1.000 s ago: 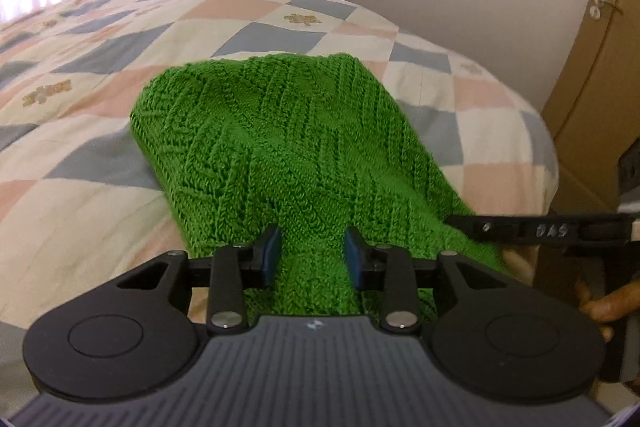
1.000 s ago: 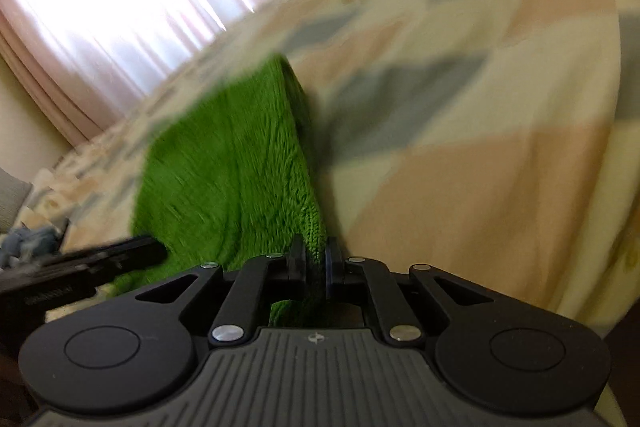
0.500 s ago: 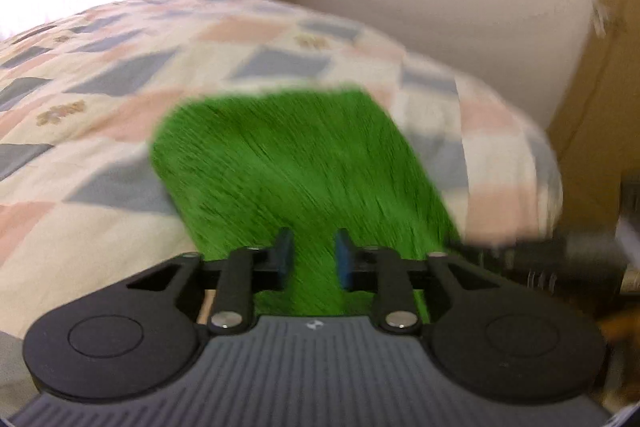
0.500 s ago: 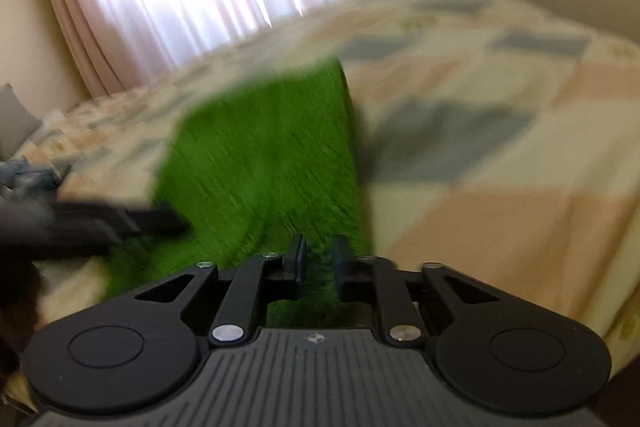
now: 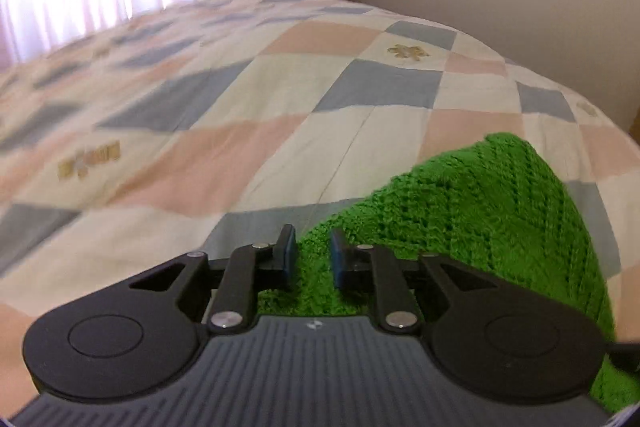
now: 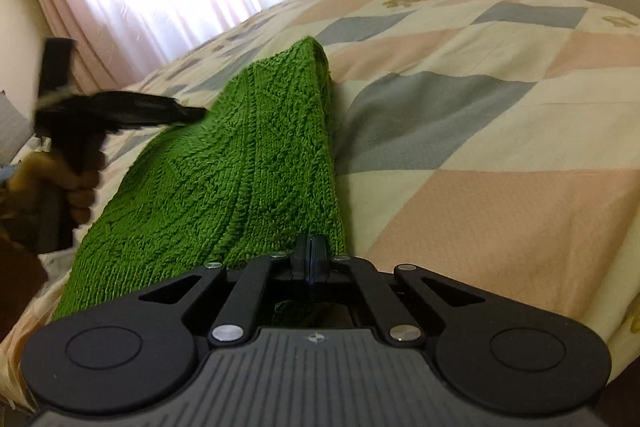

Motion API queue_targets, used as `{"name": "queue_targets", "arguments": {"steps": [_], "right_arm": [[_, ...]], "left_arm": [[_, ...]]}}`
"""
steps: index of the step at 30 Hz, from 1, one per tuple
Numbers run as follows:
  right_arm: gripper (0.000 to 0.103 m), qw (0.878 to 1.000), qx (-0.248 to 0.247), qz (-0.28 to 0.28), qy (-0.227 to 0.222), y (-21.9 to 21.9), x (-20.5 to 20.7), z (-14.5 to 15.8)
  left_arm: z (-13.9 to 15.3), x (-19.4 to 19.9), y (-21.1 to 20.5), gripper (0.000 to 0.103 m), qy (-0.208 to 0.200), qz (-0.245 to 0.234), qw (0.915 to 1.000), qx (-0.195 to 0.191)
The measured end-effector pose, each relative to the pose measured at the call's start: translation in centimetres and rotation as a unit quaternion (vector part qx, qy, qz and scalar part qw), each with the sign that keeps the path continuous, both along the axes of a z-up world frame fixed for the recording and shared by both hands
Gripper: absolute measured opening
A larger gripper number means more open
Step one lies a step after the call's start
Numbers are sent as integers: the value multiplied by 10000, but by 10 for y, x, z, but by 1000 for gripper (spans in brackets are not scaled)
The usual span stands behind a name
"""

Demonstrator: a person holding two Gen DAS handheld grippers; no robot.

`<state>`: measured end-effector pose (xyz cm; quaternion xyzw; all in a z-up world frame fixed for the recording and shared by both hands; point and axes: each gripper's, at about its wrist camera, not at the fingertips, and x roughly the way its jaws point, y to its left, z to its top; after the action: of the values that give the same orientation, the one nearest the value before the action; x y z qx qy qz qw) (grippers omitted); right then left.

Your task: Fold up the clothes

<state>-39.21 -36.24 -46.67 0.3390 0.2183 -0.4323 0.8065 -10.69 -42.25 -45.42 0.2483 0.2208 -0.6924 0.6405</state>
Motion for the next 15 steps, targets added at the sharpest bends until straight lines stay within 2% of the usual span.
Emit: {"name": "queue_targets", "arguments": {"steps": [2,3,5,8,11,14,15], "right_arm": [[0,9997,194,119,76,-10,1,14],[0,9999,117,113,13,-14,-1,25],[12,9991,-391,134,-84,-24,1,50],[13,9936,-1084,310,-43,-48,19,71],[13,9843,-1639,591,281,-77,53,73],[12,9692,-2134,863,872,-100,86,61],[12,9661,-2160,913,1078,-108,94,53]], "left_arm": [[4,4,1,13,74,-11,10000,10],[4,5,2,13,94,-10,10000,15],[4,6,2,13,128,-8,9999,22],[4,7,1,13,126,-13,9999,22],[3,4,-1,13,72,-35,10000,11],[1,7,0,13,115,-59,9999,-12],[0,7,0,13,116,-65,9999,-24]]}}
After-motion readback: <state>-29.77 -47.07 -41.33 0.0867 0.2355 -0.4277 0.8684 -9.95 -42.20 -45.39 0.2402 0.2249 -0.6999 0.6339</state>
